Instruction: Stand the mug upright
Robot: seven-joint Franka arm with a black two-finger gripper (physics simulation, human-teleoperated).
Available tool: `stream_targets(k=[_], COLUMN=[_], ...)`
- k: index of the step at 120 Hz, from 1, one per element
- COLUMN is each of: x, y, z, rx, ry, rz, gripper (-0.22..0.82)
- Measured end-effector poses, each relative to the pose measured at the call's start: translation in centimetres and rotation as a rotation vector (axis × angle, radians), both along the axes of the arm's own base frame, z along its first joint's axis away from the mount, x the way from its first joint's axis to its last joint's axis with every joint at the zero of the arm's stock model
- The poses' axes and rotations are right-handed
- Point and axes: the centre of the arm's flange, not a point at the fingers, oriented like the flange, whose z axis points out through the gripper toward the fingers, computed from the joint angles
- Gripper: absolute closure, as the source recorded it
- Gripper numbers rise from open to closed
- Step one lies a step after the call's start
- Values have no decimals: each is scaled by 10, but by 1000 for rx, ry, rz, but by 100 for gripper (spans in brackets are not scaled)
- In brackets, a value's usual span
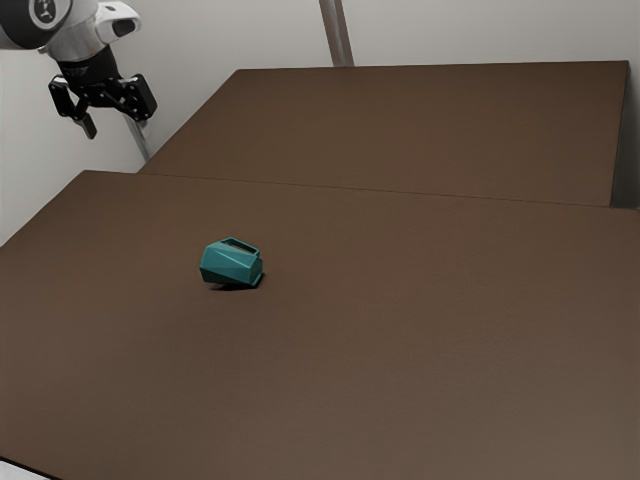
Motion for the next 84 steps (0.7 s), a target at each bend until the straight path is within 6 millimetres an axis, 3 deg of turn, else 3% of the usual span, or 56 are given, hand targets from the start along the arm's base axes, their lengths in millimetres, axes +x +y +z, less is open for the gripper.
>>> stream_targets(k=[37,53,64,71,84], x=[8,24,42,51,56], y=[0,11,17,34,95], z=[-8,-33,-66,-87,-128], rx=[-2,-35,-129,-188,-282], ry=[-7,14,45,62,90], rz=[5,27,54,95,220], gripper=[0,0,0,0,0])
